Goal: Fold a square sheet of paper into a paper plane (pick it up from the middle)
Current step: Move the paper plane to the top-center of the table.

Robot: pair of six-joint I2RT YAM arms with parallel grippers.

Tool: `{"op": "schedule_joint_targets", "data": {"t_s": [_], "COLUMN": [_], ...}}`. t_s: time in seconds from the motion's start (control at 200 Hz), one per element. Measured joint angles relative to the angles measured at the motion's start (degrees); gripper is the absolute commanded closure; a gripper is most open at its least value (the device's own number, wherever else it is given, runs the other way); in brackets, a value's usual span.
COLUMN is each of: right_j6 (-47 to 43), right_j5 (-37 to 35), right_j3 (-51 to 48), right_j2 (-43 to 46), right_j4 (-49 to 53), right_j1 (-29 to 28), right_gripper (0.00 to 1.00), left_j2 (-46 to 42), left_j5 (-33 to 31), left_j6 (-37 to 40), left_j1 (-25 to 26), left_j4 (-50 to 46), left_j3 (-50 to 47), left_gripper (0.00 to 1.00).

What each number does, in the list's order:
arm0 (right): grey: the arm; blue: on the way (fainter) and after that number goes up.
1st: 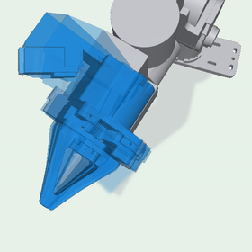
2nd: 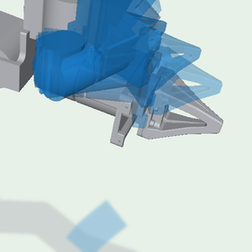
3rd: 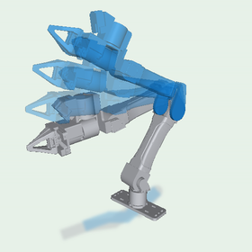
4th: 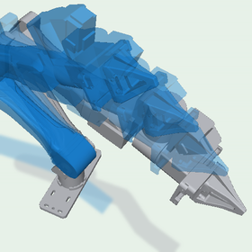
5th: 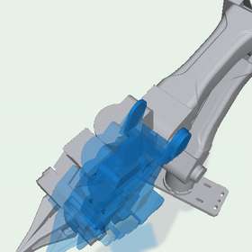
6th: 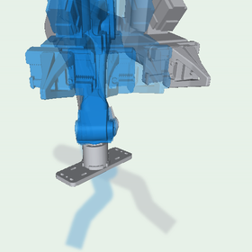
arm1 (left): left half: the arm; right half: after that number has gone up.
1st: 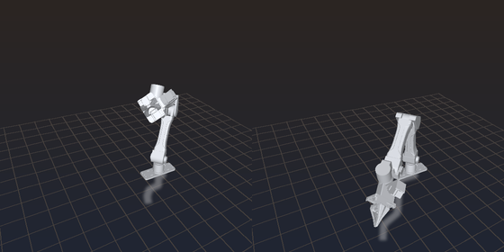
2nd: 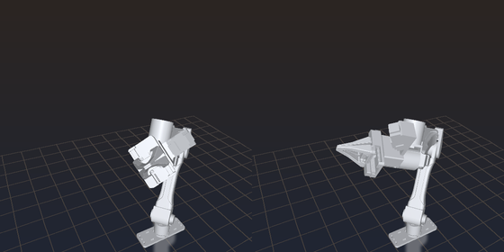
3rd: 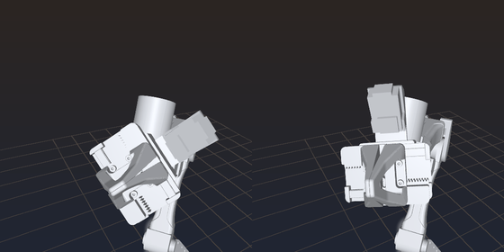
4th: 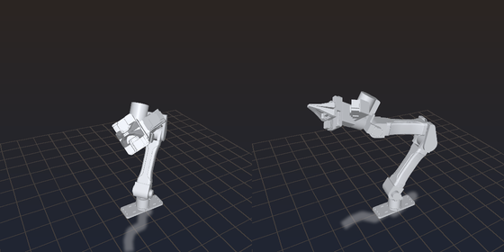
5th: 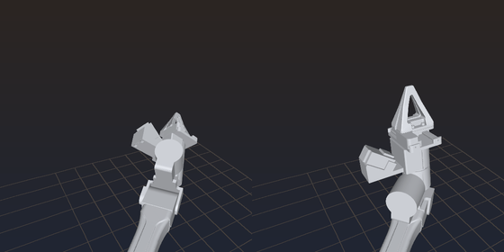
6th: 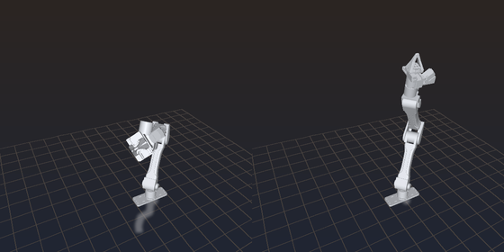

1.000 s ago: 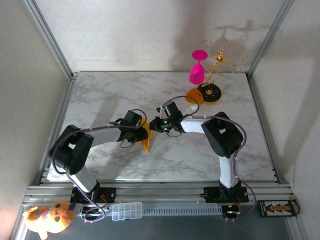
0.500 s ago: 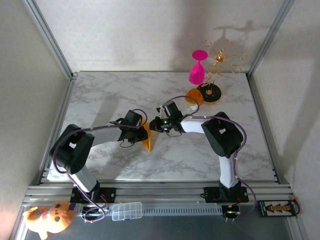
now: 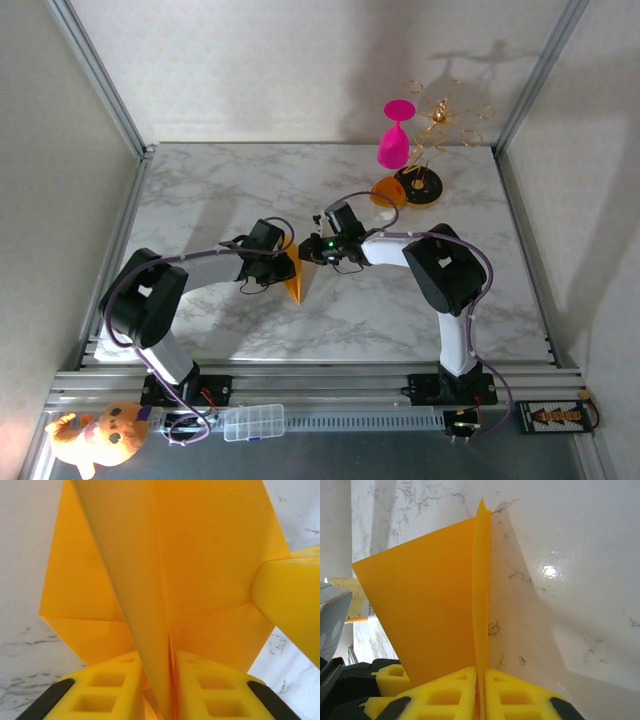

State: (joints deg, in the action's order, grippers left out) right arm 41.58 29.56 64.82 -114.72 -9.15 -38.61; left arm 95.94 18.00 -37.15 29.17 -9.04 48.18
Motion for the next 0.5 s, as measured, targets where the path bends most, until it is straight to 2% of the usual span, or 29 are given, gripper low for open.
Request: {"op": "schedule_joint_targets", "data": {"t_s": [0.28,0.441,0.501], "right_j6": [0.0,0.0,0.0], "right_j5": [0.0,0.0,0.0], "right_j3": [0.0,0.0,0.0], "right_j2": [0.0,0.0,0.0], "right_j4": [0.0,0.0,0.0], "right_j1": [0.0,0.0,0.0], "right_gripper": [0.88,0.87,0.82], "left_j2": [-1.1,-1.1,-1.1], "left_j5": [-0.1,-0.1,-0.3], "left_j6": [-0.7,-1.0,-1.0], "left_j1": [0.0,0.0,0.0], "left_j4": [0.3,0.2,0.2], "left_j3": [0.0,0.0,0.0], "left_gripper": [0.83,0.92,0.96]}}
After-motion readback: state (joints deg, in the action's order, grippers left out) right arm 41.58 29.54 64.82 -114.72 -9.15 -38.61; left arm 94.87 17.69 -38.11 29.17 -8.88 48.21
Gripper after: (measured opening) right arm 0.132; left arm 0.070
